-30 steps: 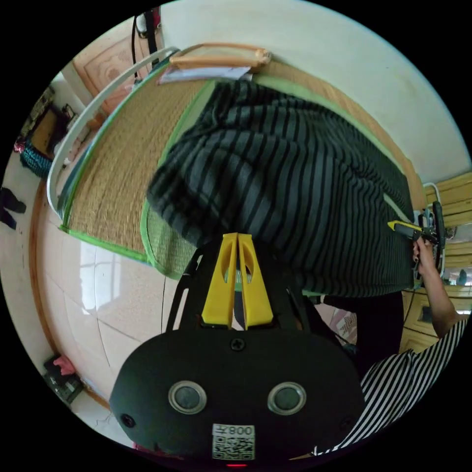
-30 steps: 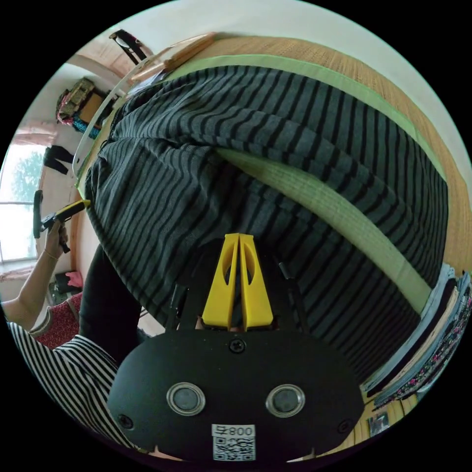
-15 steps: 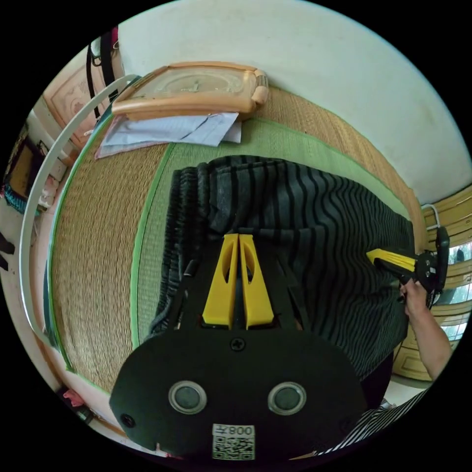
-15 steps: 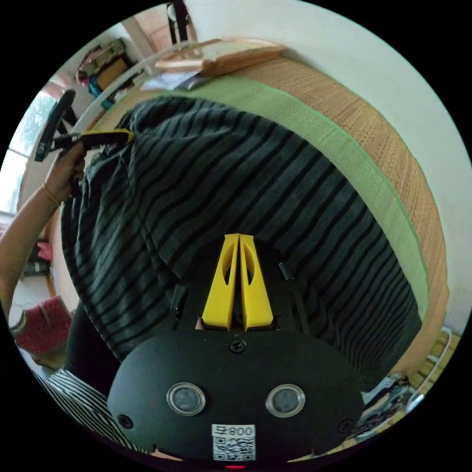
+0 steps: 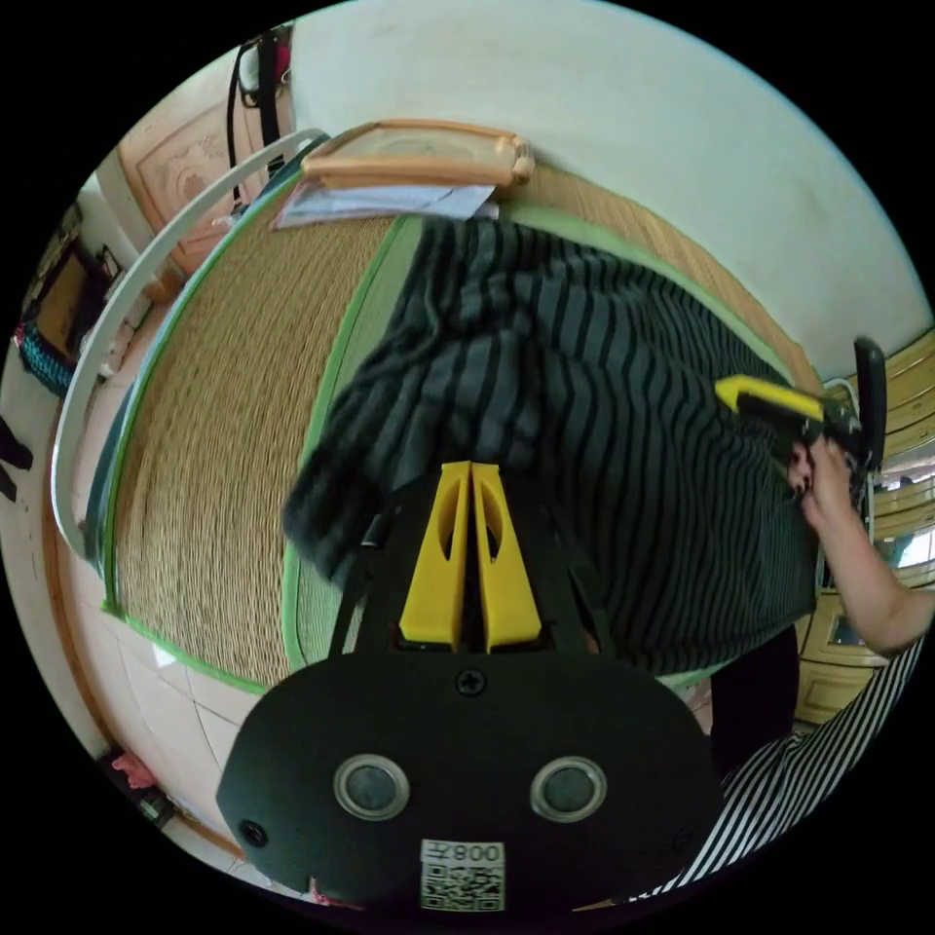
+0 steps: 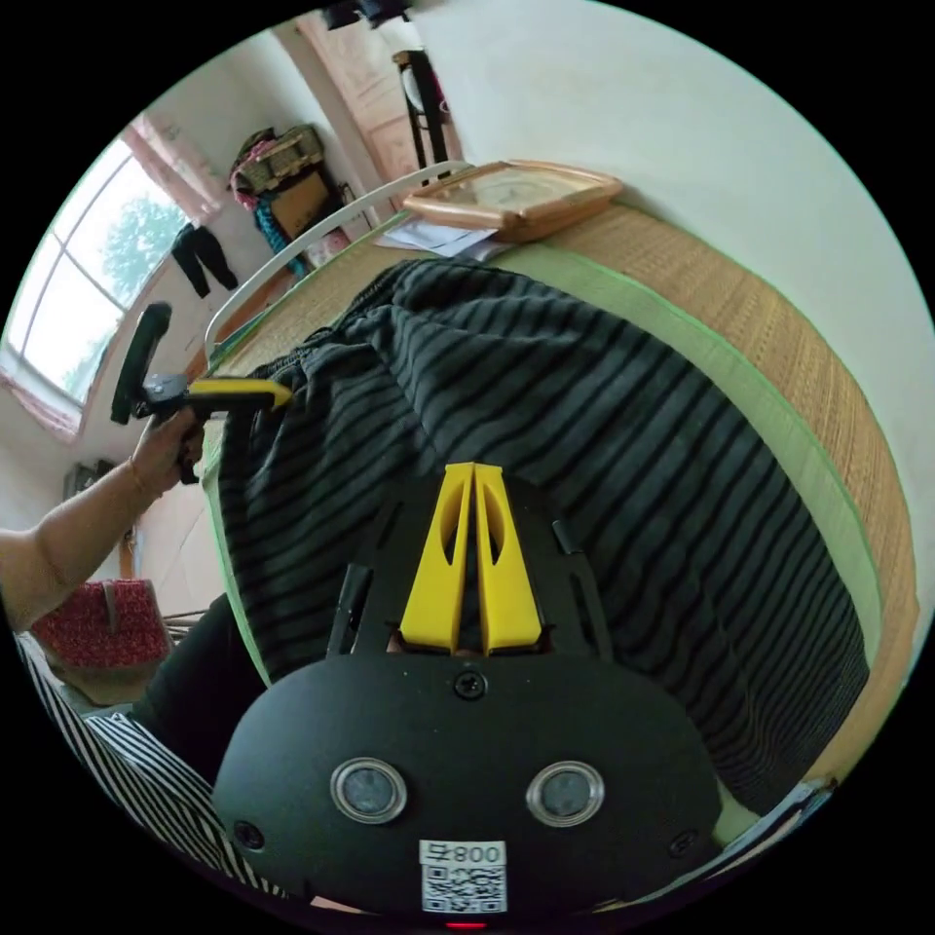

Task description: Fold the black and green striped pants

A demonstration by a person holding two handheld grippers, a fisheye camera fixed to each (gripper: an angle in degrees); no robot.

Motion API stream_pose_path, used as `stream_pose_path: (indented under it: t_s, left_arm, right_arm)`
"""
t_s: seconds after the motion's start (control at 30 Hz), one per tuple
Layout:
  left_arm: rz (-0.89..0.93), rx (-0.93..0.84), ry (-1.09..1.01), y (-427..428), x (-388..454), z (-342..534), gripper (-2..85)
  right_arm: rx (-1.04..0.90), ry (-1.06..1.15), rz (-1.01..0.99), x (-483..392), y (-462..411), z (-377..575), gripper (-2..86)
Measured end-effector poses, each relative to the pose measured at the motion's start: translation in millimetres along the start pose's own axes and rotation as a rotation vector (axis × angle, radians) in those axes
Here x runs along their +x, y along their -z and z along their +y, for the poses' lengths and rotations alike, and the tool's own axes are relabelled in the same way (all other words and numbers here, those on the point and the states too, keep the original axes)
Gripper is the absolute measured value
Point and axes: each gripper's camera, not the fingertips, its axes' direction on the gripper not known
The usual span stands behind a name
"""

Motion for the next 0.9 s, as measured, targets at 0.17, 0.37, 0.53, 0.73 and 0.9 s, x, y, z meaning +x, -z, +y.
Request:
stream_pose_path:
  t_s: [0.17,0.37,0.53,0.73,0.9]
  left_arm:
    - [0.014,-0.005,0.016,-17,3,26,0.1]
    - [-0.012,0.008,-0.009,-37,17,39,0.1]
    - [0.025,0.054,-0.045,-43,42,31,0.0]
    - [0.076,-0.121,-0.192,-101,94,34,0.1]
    - [0.052,-0.102,-0.184,-123,111,43,0.1]
  right_arm:
    - [-0.124,-0.006,-0.015,16,-31,-47,0.2]
    - [-0.182,-0.079,-0.045,45,-49,-52,0.1]
    - [-0.146,-0.091,-0.091,56,-24,-34,0.1]
    - [-0.122,-0.081,-0.030,60,12,49,0.1]
    - [-0.121,-0.193,-0.093,73,3,87,0.2]
